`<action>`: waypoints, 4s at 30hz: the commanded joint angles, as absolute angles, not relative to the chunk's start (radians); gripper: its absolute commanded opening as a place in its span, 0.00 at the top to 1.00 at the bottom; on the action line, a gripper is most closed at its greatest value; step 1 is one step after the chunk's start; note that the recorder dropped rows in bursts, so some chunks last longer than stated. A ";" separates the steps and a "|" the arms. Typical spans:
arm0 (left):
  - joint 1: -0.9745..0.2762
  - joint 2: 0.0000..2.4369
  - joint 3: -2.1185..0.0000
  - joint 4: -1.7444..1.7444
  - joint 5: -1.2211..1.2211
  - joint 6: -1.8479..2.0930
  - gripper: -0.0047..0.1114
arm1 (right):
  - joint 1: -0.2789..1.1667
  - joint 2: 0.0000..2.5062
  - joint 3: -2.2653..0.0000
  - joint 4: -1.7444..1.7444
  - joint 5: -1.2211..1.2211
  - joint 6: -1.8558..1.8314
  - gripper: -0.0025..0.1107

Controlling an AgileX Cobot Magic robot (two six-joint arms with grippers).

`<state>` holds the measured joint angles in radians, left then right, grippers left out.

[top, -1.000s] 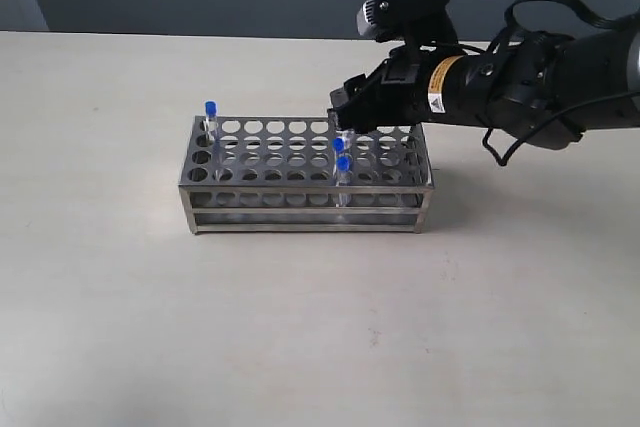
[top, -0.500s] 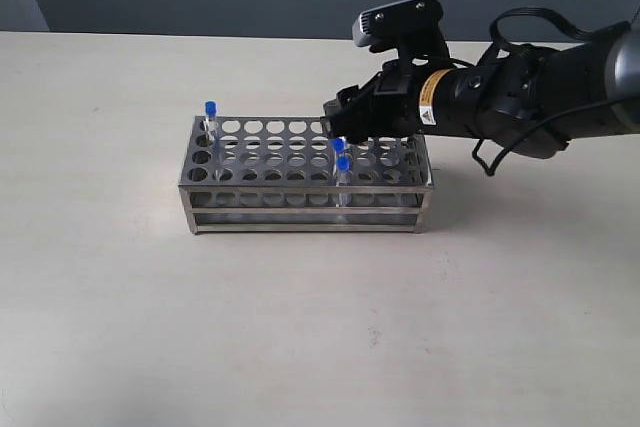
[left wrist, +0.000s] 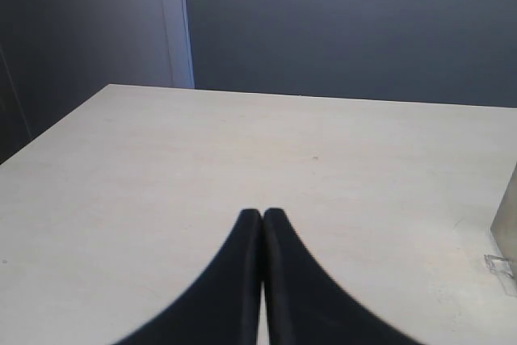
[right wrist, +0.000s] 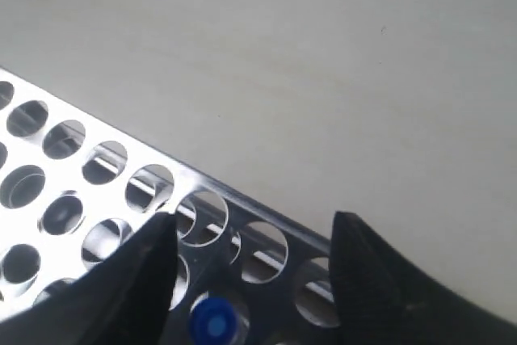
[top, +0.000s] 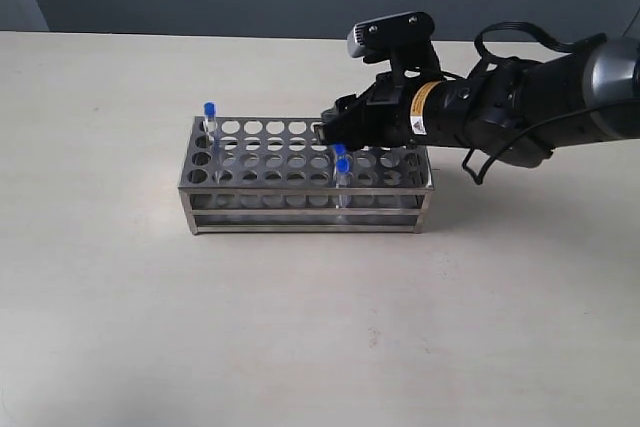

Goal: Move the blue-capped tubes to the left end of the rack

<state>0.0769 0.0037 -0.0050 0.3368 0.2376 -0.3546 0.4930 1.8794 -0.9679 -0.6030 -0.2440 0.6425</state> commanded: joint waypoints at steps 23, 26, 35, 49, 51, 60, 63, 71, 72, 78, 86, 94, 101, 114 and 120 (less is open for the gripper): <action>0.068 0.000 -0.002 0.332 0.240 -0.356 0.96 | 0.619 1.749 -1.185 -0.697 -0.179 0.602 0.99; 0.068 0.000 -0.002 0.332 0.240 -0.356 0.96 | 0.682 1.796 -1.245 -0.697 -0.127 0.602 0.99; 0.068 0.000 -0.002 0.332 0.240 -0.356 0.96 | 0.798 1.889 -1.291 -0.695 -0.067 0.602 0.99; 0.068 0.000 -0.002 0.334 0.240 -0.356 0.96 | 0.798 1.971 -1.326 -0.711 -0.137 0.600 0.99; 0.068 0.000 -0.002 0.334 0.240 -0.356 0.96 | 0.798 1.972 -1.342 -0.716 -0.127 0.598 0.99; 0.068 0.000 -0.002 0.334 0.240 -0.356 0.96 | 0.798 1.979 -1.401 -0.746 -0.036 0.595 0.99; 0.068 0.000 -0.002 0.334 0.240 -0.356 0.96 | 0.798 1.999 -1.401 -0.746 -0.038 0.595 0.99; 0.068 0.000 -0.002 0.334 0.240 -0.356 0.96 | 0.798 2.032 -1.401 -0.746 -0.060 0.600 0.99; 0.068 0.000 -0.002 0.334 0.240 -0.356 0.96 | 0.798 2.040 -1.401 -0.746 -0.064 0.600 0.99; 0.068 0.000 -0.002 0.334 0.240 -0.356 0.96 | 0.798 2.076 -1.401 -0.746 -0.085 0.602 0.99; 0.068 0.000 -0.002 0.334 0.240 -0.356 0.96 | 0.798 2.075 -1.401 -0.746 -0.044 0.602 0.87; 0.068 0.000 -0.002 0.334 0.240 -0.356 0.96 | 0.798 2.065 -1.401 -0.746 -0.014 0.602 0.73; 0.068 0.000 -0.002 0.334 0.240 -0.356 0.96 | 0.798 1.967 -1.401 -0.754 0.061 0.602 0.59; 0.068 0.000 -0.002 0.334 0.240 -0.356 0.96 | 0.678 1.754 -1.226 -0.778 0.299 0.736 0.57; 0.068 0.000 -0.002 0.334 0.240 -0.356 0.96 | 0.675 1.675 -1.002 -0.775 0.160 0.793 0.57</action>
